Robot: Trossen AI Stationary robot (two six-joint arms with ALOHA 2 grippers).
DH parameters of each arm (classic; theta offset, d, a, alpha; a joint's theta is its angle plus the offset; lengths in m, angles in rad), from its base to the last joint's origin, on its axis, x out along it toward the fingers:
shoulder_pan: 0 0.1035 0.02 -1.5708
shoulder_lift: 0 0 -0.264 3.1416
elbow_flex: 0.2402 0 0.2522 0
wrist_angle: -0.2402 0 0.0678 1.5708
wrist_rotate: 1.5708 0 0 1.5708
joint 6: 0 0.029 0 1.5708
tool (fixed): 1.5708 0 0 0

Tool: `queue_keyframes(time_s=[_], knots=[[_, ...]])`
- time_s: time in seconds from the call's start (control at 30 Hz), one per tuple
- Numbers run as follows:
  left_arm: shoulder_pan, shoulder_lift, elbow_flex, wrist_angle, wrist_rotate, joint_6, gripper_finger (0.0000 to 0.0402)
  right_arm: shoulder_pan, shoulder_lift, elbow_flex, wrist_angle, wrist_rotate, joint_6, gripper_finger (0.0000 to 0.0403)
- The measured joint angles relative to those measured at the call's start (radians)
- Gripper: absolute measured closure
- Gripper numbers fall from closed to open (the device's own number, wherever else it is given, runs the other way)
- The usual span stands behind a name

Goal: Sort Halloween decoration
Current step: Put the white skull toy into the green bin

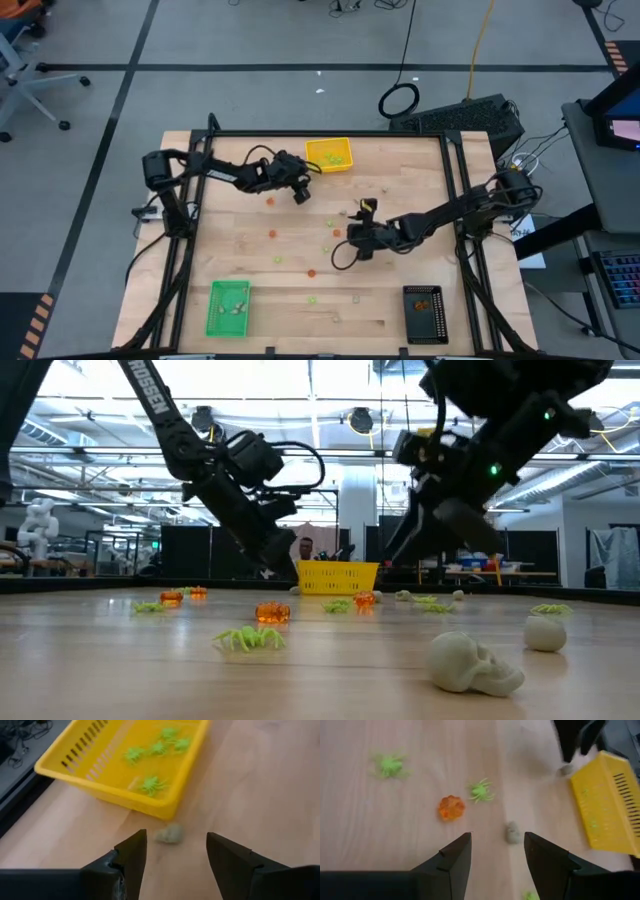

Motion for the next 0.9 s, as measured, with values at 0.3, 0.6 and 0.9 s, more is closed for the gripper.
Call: queue_keyframes(time_s=[0.3, 0.6, 0.9], knots=[[0.053, 0.054, 0.054, -0.002, 0.077, 0.005, 0.0197, -0.002, -0.107, 0.000, -0.029, 0.002, -0.013, 0.0234], [0.075, 0.056, 0.057, -0.010, 0.218, 0.032, 0.0197, -0.013, -0.109, 0.000, -0.029, -0.001, -0.009, 0.0234], [0.045, 0.056, 0.057, -0.090, 0.255, 0.053, 0.0197, -0.013, -0.109, 0.000, -0.029, -0.002, 0.009, 0.0234]])
